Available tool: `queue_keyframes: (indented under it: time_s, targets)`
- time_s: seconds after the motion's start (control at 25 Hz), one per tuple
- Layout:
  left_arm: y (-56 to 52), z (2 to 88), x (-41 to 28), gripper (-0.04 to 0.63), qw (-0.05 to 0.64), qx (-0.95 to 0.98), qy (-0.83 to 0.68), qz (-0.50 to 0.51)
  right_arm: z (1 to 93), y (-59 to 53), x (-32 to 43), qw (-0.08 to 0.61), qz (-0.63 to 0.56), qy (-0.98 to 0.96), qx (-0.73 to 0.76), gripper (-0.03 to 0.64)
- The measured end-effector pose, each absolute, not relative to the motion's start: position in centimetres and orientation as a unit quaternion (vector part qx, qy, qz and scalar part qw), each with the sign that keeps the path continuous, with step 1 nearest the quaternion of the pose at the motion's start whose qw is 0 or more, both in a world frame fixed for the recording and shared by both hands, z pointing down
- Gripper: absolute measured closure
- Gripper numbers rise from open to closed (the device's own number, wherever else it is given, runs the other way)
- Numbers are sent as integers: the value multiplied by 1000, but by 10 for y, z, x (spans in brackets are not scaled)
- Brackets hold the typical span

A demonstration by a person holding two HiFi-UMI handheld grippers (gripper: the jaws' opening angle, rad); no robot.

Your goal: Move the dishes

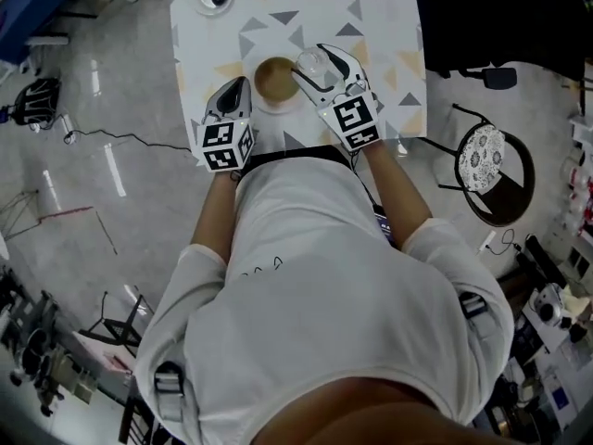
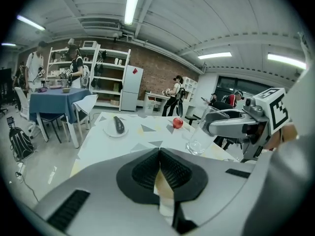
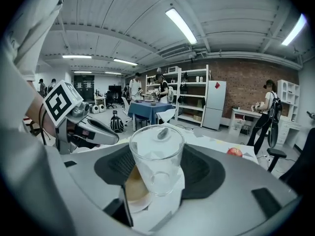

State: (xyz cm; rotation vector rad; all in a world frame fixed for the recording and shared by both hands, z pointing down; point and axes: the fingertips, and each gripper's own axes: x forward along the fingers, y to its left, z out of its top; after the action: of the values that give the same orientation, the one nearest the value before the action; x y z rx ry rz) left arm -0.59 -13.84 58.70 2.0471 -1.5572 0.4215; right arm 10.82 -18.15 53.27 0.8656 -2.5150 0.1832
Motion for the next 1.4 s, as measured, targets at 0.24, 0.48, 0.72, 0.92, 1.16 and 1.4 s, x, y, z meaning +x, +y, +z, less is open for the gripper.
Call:
queue_keyframes:
  time_s: [0.24, 0.48, 0.72, 0.92, 1.16, 1.4]
  targets:
    - [-148, 592, 19, 575, 260, 780, -542, 173, 538, -183, 144, 236, 84, -898, 361, 341]
    - [-153, 593, 35, 575, 258, 788, -527, 187, 548, -187, 168, 240, 100, -887, 381, 341]
    - [-149, 600, 38, 575, 263, 781, -529, 202, 570, -196, 184, 246, 114, -881, 387, 341]
    - [-144, 604, 31, 575, 268, 772, -535, 213, 591, -201, 188, 256, 124, -878, 384, 341]
    - [-143, 606, 27, 575, 270, 766, -539, 222, 614, -204, 185, 264, 139, -876, 378, 341]
    - [-141, 607, 26, 575, 270, 767, -534, 232, 625, -206, 184, 263, 153, -873, 381, 341]
